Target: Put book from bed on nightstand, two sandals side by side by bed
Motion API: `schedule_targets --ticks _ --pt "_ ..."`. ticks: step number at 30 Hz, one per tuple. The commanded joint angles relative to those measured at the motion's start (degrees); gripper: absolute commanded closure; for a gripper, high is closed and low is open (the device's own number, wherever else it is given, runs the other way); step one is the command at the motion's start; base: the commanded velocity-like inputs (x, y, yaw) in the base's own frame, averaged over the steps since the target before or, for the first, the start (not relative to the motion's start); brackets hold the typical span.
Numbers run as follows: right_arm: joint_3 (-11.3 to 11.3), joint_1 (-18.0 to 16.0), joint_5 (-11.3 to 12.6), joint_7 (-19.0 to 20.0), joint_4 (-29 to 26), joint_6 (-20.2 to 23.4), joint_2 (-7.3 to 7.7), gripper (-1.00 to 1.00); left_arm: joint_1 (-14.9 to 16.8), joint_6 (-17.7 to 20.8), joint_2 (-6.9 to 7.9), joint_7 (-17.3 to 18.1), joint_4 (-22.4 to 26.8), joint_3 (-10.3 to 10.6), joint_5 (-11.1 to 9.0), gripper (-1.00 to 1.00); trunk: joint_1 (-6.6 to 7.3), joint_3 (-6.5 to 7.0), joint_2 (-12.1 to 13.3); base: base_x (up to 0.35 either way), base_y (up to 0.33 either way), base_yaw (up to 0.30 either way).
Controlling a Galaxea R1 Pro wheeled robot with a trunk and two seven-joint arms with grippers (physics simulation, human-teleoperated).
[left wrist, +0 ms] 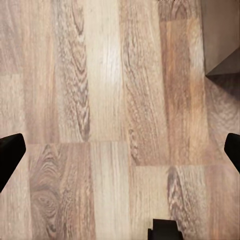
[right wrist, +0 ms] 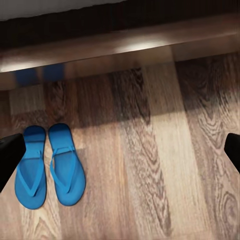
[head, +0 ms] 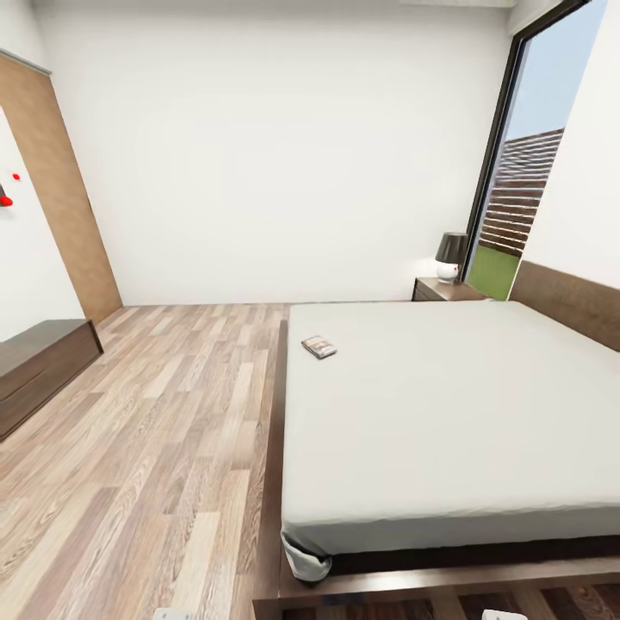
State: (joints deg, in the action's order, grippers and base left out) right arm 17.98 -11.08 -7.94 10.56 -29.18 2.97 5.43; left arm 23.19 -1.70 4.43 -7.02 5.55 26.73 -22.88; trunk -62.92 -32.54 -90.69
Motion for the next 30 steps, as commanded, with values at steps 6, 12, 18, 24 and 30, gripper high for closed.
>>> schedule_targets --ticks 6,12,18,24,30 --pt "0.5 0.0 -0.6 0.5 -0.1 0.3 -0.06 -1.00 0.0 -0.1 -0.02 -0.2 0.1 0.5 -0.5 -1.00 1.33 1.03 2.4 0.000 0.000 0.000" --pt "0.4 0.0 -0.7 0.5 -0.1 0.3 -0.06 -1.00 0.0 -0.1 0.02 -0.1 0.1 0.5 -0.5 -1.00 2.65 2.10 4.8 0.000 0.000 0.000" --pt "0.2 0.0 -0.9 0.5 -0.1 0.3 -0.08 -1.00 0.0 -0.1 0.04 -0.1 0.1 0.5 -0.5 -1.00 3.97 3.18 7.2 0.000 0.000 0.000" --pt "0.0 0.0 -1.0 0.5 -0.2 0.3 -0.13 -1.00 0.0 -0.1 -0.01 -0.1 0.1 0.5 -0.5 -1.00 5.28 4.26 9.6 0.000 0.000 0.000" --pt "-0.1 0.0 -1.0 0.5 -0.2 0.3 -0.15 -1.00 0.0 -0.1 -0.03 -0.1 0.1 0.5 -0.5 -1.00 6.60 5.33 12.0 0.000 0.000 0.000"
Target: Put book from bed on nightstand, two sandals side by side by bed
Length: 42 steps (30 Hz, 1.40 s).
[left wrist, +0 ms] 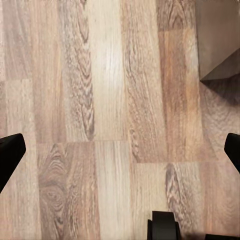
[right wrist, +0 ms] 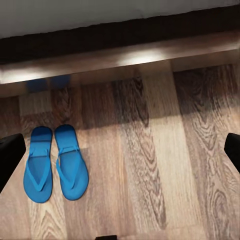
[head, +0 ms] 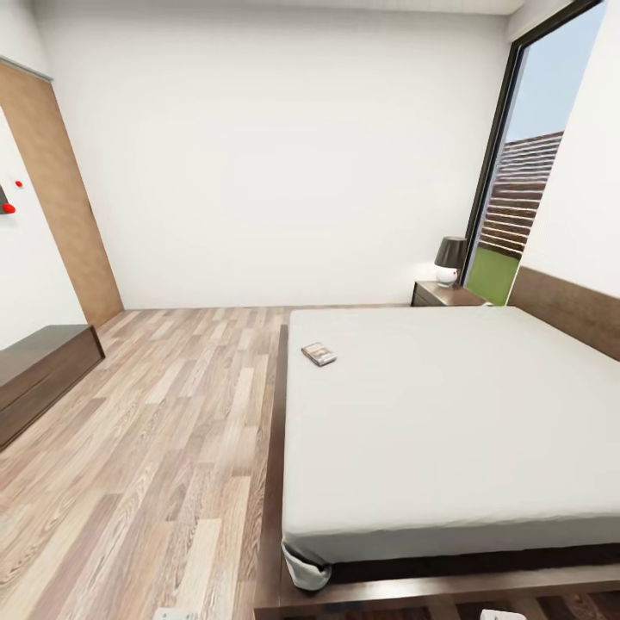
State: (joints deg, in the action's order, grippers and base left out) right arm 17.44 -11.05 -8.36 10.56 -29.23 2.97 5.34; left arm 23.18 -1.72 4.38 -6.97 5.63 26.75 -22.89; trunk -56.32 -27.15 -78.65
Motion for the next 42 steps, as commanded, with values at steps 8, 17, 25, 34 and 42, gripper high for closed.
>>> schedule_targets --ticks 8,17,25,34,42 --pt "0.3 0.0 -0.7 0.5 -0.1 0.3 -0.05 -1.00 0.0 -0.1 0.01 -0.2 0.0 0.5 -0.5 -1.00 1.77 1.38 3.2 0.000 0.000 0.000" --pt "0.4 0.0 -0.8 0.5 -0.1 0.0 -0.03 -1.00 0.0 -0.1 0.01 -0.2 0.1 0.5 -0.5 -1.00 3.74 3.00 6.8 0.000 0.000 0.000" --pt "0.4 0.0 -0.8 0.5 -0.1 0.0 -0.02 -1.00 0.0 -0.1 0.01 -0.2 0.0 0.5 -0.5 -1.00 5.50 4.43 10.0 0.000 0.000 0.000" --pt "0.4 0.0 -0.8 0.5 -0.1 0.0 -0.14 -1.00 0.0 -0.1 0.01 -0.2 0.0 0.5 -0.4 -1.00 7.48 6.05 13.6 0.000 0.000 0.000" --pt "0.4 0.0 -0.8 0.5 -0.1 0.0 -0.15 -1.00 0.0 -0.1 0.01 -0.2 0.0 0.5 -0.5 -1.00 9.23 7.49 16.8 0.000 0.000 0.000"
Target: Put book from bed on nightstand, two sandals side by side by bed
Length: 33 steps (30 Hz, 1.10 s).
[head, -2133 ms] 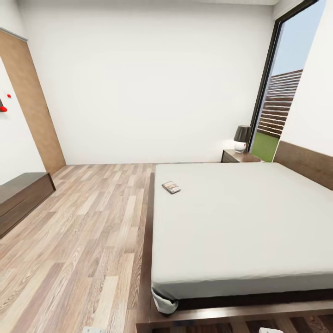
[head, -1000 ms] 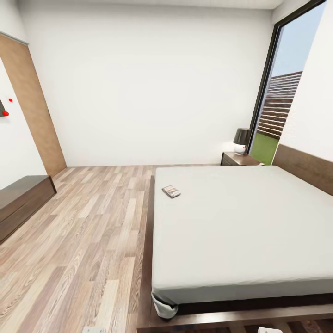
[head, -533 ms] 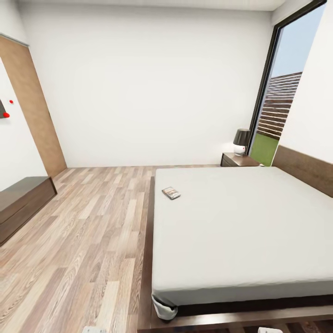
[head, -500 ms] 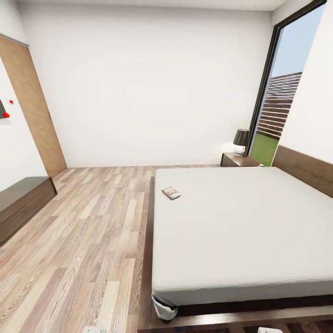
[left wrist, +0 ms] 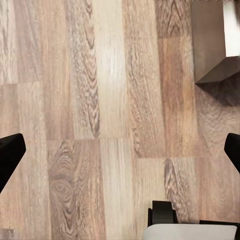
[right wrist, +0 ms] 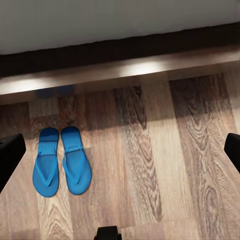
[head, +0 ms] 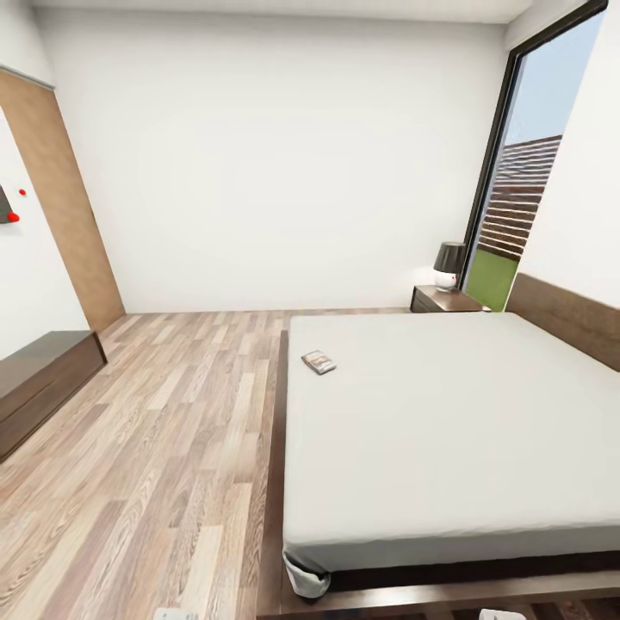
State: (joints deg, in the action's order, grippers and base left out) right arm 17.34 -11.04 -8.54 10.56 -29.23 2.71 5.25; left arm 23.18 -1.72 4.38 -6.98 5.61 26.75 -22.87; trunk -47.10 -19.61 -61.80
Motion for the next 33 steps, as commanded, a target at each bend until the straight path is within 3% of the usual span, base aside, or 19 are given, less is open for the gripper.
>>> schedule_targets --ticks 1,24,33 --pt "0.5 0.0 -0.6 0.5 -0.1 0.3 -0.07 -1.00 0.0 -0.1 0.02 -0.2 0.0 0.5 -0.5 -1.00 0.23 0.12 0.4 0.000 0.000 0.000" --pt "0.5 0.0 -0.6 0.5 -0.1 0.3 -0.07 -1.00 -0.1 -0.4 0.02 -0.2 0.0 0.6 -0.5 -1.00 5.28 4.25 9.6 0.000 0.000 0.000" --pt "0.6 0.0 -0.6 0.5 -0.1 0.3 -0.07 -1.00 -0.7 -2.4 -0.02 -0.2 0.0 0.6 -0.4 -1.00 5.28 4.25 9.6 0.000 0.000 0.000"
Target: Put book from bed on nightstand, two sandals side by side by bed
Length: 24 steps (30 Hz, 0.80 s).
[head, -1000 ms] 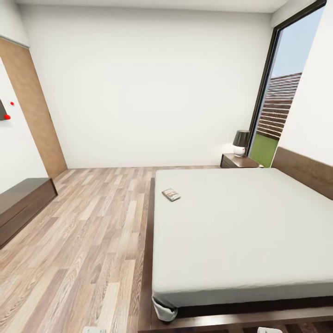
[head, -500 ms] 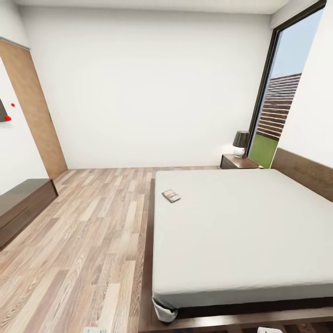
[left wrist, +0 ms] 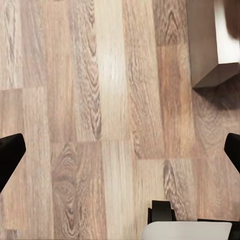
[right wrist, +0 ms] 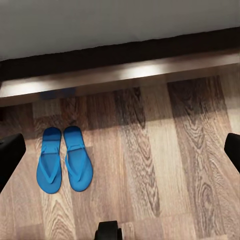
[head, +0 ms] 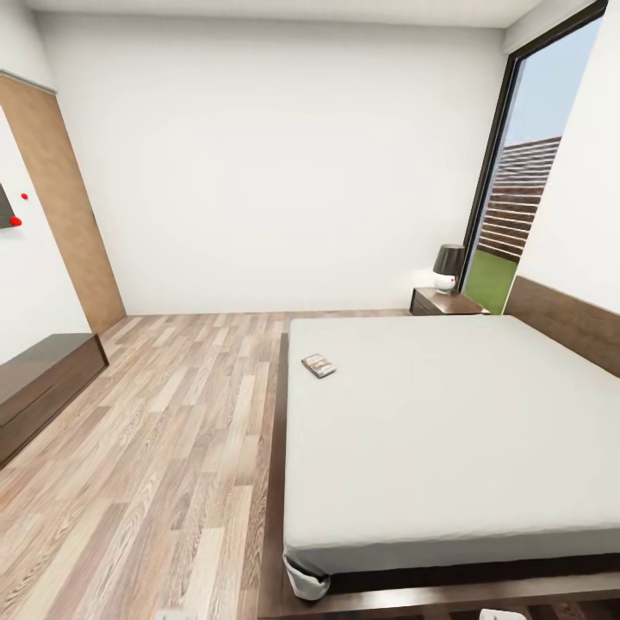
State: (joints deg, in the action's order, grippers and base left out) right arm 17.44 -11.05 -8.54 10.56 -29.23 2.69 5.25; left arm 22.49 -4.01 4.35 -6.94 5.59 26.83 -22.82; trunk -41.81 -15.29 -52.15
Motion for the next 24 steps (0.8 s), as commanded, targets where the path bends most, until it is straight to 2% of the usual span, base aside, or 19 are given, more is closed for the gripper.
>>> schedule_targets --ticks 1,24 --pt "0.5 0.0 -0.6 0.5 -0.1 0.3 -0.06 -1.00 -0.2 -0.2 0.00 -0.2 0.0 0.5 -0.5 -1.00 -0.01 -0.07 -0.1 0.000 0.000 0.000" --pt "0.4 0.0 -0.6 0.5 -0.1 0.2 -0.08 -1.00 -1.0 -0.7 -0.13 -0.2 0.0 0.5 -0.4 -1.00 -0.01 -0.07 -0.1 -0.116 0.002 0.000"
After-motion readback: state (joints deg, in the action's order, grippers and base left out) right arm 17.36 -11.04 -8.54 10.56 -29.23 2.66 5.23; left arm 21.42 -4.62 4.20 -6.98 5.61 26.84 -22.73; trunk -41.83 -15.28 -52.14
